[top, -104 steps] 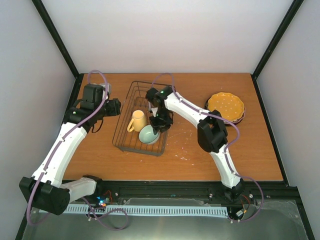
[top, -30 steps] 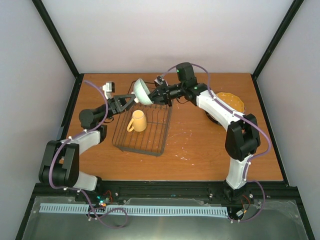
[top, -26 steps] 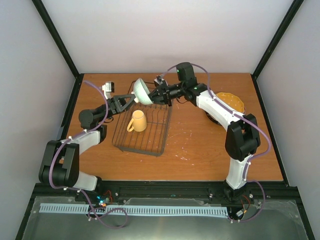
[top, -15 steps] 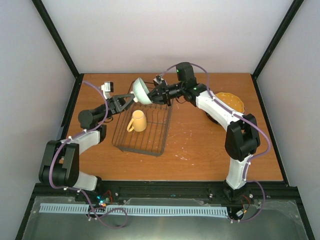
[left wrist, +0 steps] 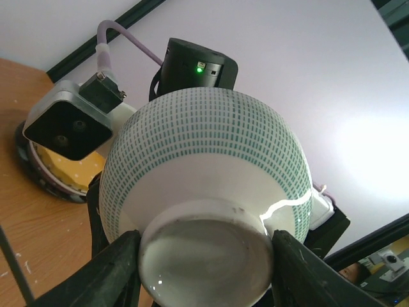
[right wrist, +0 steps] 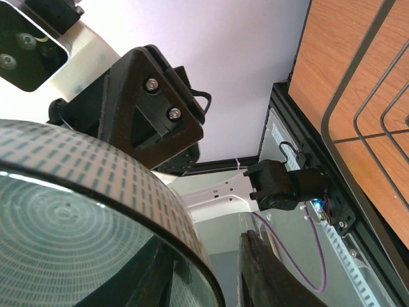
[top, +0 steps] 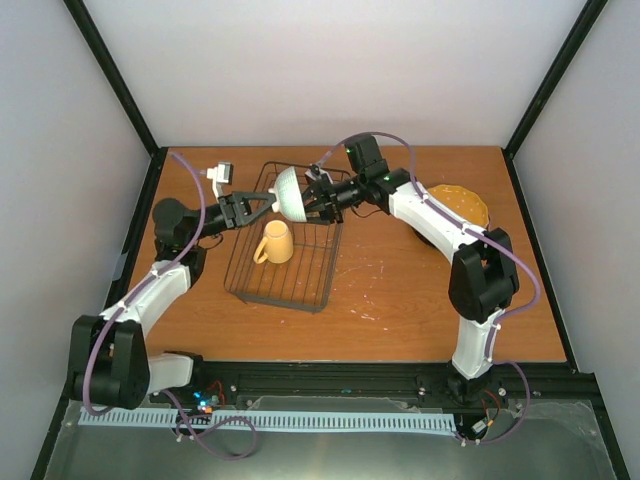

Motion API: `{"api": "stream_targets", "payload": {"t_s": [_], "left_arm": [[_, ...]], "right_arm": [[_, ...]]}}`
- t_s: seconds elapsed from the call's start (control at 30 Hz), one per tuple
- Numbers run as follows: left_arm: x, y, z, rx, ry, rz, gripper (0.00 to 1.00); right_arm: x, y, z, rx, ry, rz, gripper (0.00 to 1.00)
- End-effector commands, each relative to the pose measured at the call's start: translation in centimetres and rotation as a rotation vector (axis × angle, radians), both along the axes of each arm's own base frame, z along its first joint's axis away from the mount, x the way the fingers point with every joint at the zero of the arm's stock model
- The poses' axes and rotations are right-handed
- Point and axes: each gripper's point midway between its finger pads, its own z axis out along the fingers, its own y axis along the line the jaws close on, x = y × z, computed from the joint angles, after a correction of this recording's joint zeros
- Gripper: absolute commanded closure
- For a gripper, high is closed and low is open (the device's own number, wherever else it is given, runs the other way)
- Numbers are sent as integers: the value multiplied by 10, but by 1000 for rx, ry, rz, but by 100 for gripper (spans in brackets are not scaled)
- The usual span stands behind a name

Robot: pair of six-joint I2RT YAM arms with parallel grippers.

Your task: Load the mixed dishes into the dish rack

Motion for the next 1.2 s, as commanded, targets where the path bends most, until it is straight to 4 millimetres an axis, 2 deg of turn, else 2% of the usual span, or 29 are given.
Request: {"api": "stream_targets", "payload": {"t_s": [0.0, 0.27, 0.5, 0.7, 0.8, 0.93, 1.07, 1.17], "left_arm": [[-4, -1, 20, 87, -88, 17, 99], [-2, 0, 7, 251, -39, 34, 99], [-3, 5, -18, 379, 41, 51, 99], [-1, 13, -37, 502, 77, 73, 99], [-2, 16, -47, 553, 100, 79, 99], [-2, 25, -65, 646, 134, 106, 99], [1, 31, -84, 751, 168, 128, 99], [2, 20, -97, 843, 176, 119, 100]], "right_arm": [[-2, -3, -15, -31, 19, 13, 72], [5, -16, -27, -62, 20, -13, 67], [9, -20, -40, -98, 19, -21, 67], [18, -34, -64, -217, -9, -46, 67], [29, -50, -85, -356, -56, -77, 67], [52, -83, -118, -634, -153, -126, 69], [71, -110, -131, -807, -207, -189, 71], [83, -126, -135, -895, -239, -229, 71]]}}
